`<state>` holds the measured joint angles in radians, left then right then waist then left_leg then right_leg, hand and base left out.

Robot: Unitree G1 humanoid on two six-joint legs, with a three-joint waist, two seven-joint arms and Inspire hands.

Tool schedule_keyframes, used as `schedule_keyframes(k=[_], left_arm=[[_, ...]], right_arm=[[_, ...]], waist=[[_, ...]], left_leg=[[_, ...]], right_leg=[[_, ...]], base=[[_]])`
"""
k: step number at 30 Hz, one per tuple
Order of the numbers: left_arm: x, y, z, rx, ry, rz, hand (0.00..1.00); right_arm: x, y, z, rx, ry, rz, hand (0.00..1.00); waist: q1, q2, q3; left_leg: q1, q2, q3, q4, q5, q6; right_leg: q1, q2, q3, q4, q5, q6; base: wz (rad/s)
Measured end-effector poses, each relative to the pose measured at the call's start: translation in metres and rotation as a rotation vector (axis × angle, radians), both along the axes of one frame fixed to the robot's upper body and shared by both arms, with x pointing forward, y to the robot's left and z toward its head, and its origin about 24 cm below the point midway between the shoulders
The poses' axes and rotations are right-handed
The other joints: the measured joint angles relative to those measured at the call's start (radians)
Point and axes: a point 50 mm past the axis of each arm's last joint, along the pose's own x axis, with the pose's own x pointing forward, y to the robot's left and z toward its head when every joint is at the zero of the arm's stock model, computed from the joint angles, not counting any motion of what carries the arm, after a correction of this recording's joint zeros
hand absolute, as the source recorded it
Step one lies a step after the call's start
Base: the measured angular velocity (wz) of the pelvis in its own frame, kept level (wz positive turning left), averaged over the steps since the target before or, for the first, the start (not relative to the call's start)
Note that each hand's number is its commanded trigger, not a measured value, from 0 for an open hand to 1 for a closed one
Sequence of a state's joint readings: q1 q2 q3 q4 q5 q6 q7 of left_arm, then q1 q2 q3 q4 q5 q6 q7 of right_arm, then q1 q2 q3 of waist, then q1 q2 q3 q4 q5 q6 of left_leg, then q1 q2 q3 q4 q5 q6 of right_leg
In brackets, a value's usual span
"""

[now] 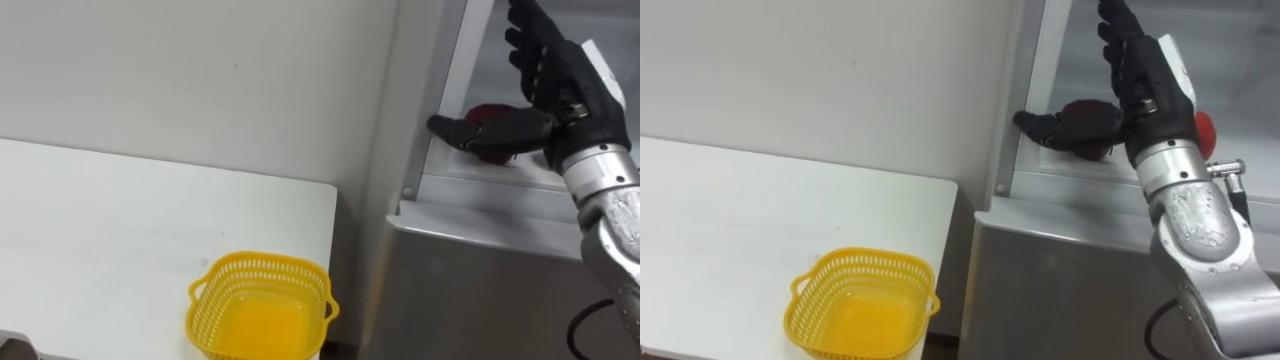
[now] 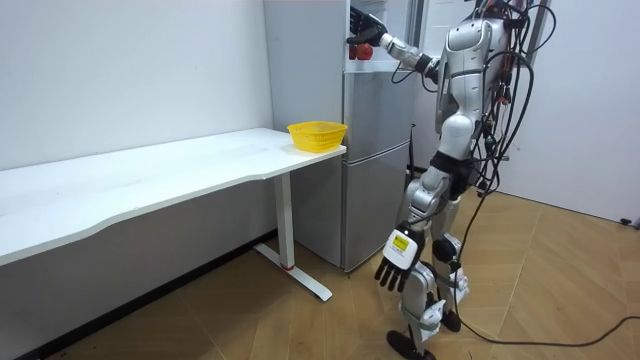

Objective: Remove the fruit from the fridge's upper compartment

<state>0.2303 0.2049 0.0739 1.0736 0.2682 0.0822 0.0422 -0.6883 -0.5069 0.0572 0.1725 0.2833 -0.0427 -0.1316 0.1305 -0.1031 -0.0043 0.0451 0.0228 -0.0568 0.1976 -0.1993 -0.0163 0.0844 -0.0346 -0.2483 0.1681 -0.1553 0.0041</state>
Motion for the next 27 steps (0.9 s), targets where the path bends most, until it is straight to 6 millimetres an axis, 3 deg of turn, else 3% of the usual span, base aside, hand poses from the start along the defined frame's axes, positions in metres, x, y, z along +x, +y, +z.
schedule_keyframes(k=[11,20,27], left_arm=[[0.004,0.001,0.001,0.024,-0.019,-0.001,0.00],[0.004,0.001,0.001,0.026,-0.043,-0.007,0.00],[0.012,0.000,0.001,0.024,-0.067,-0.014,0.00]], right_arm=[[-0.001,-0.003,0.003,0.001,-0.012,-0.017,0.00],[-0.017,0.007,0.025,0.043,-0.151,0.015,0.00],[-0.018,0.007,0.026,0.077,-0.175,0.023,0.00]], waist=[[-0.002,-0.003,0.0015],[-0.017,-0.006,0.0040],[-0.017,-0.015,0.0151]], left_leg=[[0.000,0.000,0.001,-0.009,0.000,0.000],[0.008,0.001,0.004,-0.009,0.000,0.000],[0.014,0.003,0.017,-0.018,0.000,0.000]], right_leg=[[-0.002,0.000,0.000,-0.001,0.000,0.000],[-0.003,0.000,0.001,-0.002,0.000,0.000],[0.000,0.002,0.014,-0.002,0.000,0.000]], base=[[0.00],[-0.01],[-0.05]])
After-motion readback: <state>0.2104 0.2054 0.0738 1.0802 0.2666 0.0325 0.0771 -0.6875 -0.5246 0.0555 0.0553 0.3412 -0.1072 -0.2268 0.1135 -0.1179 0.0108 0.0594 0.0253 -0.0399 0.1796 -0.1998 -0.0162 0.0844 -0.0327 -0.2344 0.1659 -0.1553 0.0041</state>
